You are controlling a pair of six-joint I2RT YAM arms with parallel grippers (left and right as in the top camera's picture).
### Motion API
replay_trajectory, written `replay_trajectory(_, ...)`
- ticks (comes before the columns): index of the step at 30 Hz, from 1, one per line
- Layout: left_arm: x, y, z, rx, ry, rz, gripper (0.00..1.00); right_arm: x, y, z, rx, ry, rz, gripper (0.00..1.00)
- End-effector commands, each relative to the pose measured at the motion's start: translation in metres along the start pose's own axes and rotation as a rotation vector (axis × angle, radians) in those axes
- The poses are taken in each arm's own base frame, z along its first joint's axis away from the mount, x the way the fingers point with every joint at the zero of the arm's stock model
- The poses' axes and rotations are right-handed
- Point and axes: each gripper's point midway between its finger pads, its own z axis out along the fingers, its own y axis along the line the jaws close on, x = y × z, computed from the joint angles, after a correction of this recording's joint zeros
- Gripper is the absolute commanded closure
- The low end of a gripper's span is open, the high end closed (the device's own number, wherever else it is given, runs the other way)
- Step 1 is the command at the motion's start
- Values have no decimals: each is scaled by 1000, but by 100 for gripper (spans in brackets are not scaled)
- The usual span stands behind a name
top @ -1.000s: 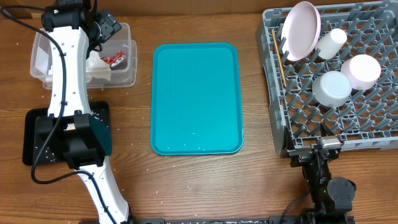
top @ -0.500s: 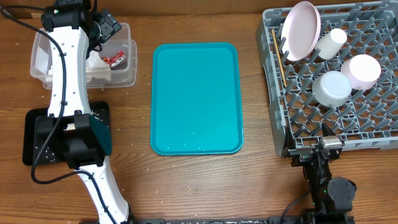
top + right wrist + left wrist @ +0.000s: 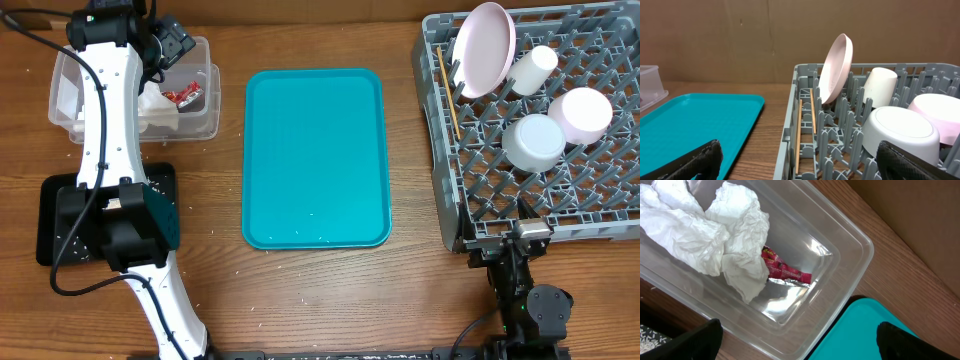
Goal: Sort waste into correct bins and load items into the dishwasher
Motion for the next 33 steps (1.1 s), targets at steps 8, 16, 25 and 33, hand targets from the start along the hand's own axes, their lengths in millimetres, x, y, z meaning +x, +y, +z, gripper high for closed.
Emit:
replay_trajectory(8,-4,-5,-7,19,-16,-13,0,2,-2,0,12,-4,0,0)
replay_trajectory(16,0,3,-15,-12,-7,56,0,2,-2,0,12,-4,0,0)
replay_trajectory(25,17,27,-67,-156,-33,292,0,2,-2,0,12,-4,0,0)
replay_trajectory(33,38,45,-86,-103,-133,316,0,2,-2,0,12,-4,0,0)
